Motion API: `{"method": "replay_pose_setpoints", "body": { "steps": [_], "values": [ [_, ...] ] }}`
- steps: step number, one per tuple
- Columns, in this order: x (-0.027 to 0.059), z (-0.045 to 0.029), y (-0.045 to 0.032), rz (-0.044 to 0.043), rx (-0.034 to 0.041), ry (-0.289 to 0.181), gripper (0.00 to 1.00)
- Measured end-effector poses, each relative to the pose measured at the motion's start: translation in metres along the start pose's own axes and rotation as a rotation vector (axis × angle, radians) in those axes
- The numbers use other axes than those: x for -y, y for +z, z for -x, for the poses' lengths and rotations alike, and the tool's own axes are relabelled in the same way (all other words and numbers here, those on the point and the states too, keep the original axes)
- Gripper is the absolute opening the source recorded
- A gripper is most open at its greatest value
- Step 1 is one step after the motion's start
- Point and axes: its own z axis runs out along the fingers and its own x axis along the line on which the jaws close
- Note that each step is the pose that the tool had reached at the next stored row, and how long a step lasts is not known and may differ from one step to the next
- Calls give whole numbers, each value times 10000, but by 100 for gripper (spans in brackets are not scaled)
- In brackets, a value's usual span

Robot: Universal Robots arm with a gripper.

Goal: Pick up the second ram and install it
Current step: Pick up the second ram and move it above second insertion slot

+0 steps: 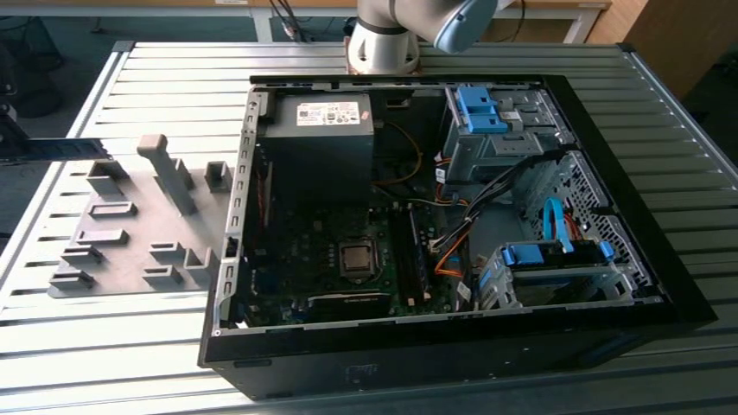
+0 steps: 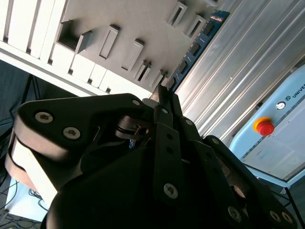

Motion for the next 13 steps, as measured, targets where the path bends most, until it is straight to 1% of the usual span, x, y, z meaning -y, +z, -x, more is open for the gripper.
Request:
{"method": "replay_pose_setpoints", "body": {
  "steps": [13],
  "values": [
    [68, 1, 0, 0, 0, 1, 14]
  ]
}}
